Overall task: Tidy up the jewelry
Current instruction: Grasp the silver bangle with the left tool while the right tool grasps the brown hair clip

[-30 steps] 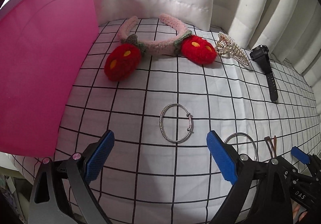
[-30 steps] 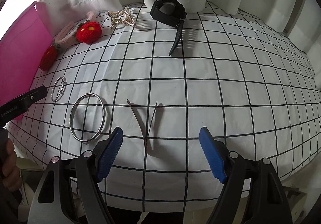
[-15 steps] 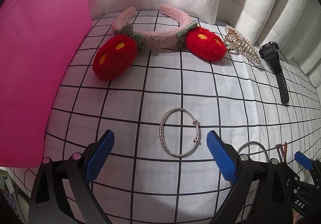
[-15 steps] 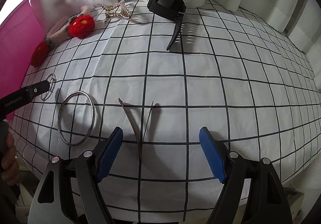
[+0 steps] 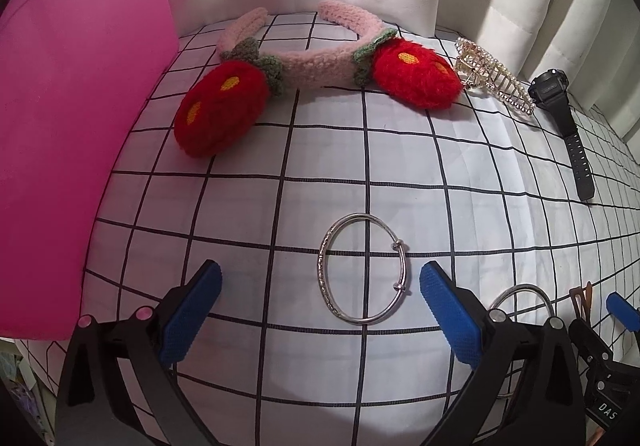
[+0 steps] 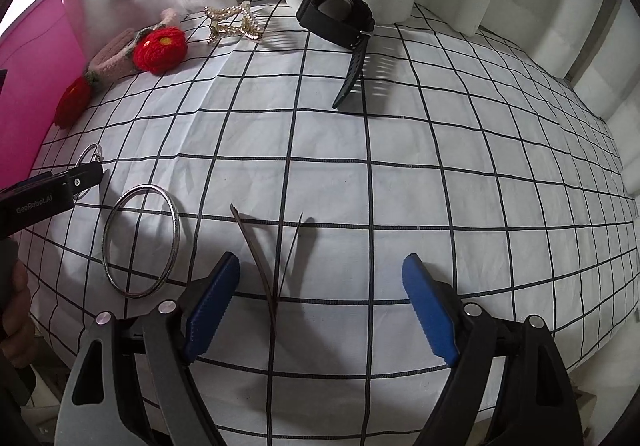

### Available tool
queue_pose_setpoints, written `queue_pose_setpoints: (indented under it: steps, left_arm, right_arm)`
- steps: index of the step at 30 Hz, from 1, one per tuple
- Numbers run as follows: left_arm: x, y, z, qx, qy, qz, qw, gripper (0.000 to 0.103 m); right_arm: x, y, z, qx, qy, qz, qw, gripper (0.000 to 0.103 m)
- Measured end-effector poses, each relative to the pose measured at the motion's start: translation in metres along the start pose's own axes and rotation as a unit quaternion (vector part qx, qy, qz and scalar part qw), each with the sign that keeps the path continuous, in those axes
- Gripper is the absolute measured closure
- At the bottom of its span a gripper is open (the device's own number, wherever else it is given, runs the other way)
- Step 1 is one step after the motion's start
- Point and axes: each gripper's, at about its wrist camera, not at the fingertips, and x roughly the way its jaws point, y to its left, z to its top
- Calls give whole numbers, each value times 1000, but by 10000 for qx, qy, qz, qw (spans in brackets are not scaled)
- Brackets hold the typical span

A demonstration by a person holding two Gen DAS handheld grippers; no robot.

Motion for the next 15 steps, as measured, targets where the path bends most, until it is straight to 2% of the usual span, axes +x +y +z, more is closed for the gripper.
queue_pose_setpoints:
  steps: [3,15]
  left_arm:
    - [-1,0,-2,5,-97,12,10000,6]
    - [-4,0,-4,94,-200,-30,9998,9]
  right_arm:
    - [4,-5,1,89,44,-31,9999,9]
    - [2,-4,-2,63,-112,-13,9999,10]
